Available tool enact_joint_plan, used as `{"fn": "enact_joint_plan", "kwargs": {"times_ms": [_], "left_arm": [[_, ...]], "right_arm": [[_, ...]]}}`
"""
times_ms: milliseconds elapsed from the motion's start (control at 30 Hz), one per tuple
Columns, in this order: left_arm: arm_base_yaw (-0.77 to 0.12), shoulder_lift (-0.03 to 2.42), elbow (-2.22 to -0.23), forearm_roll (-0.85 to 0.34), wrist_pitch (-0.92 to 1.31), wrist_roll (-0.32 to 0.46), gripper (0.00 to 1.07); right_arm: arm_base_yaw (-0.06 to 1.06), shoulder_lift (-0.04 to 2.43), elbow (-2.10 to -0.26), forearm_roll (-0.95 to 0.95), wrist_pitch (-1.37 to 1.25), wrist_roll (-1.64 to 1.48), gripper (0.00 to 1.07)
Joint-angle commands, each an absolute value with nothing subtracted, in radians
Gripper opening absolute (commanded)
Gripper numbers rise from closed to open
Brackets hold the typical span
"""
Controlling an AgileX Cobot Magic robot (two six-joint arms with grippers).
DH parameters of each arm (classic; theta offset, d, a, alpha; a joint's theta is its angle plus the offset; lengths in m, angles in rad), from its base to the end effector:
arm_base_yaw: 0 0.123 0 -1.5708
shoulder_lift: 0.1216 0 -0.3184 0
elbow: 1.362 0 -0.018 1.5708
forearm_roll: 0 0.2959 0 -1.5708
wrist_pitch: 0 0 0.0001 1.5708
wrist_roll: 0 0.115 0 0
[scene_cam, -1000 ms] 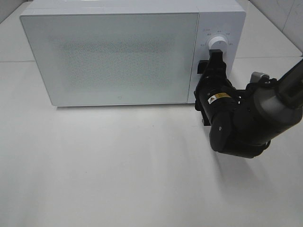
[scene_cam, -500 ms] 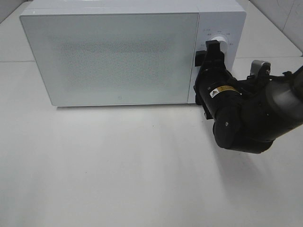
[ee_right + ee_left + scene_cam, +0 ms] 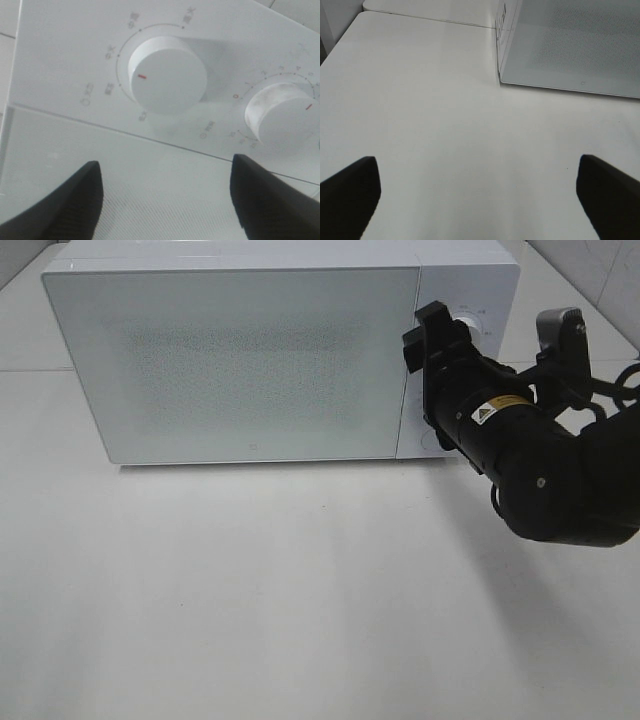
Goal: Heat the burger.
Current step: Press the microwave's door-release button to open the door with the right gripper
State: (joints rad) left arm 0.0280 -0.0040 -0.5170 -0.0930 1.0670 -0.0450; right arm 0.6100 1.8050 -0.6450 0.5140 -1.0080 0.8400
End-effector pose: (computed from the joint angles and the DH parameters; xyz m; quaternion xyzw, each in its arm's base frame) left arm 0.0194 -0.0088 0.2935 -0.0285 0.8480 -0.0509 0.5268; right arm 0.3321 0.1738 0.1565 0.3253 0.6728 0.3906 0.5376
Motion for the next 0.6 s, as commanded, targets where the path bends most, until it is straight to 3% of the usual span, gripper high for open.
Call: {"fn": "enact_joint_plan", "kwargs": {"times_ms": [33, 600], "left_arm": [[0.029, -0.011, -0.517, -0.100, 1.065, -0.050, 1.01], [0.029, -0.011, -0.517, -0.100, 1.065, -0.050, 1.01]], "right_arm": [[0.605, 1.741, -0.645, 0.493, -0.900, 0.664, 0.70], [0.605, 1.499, -0.645, 0.490, -0.483, -0.039, 0.70]]}}
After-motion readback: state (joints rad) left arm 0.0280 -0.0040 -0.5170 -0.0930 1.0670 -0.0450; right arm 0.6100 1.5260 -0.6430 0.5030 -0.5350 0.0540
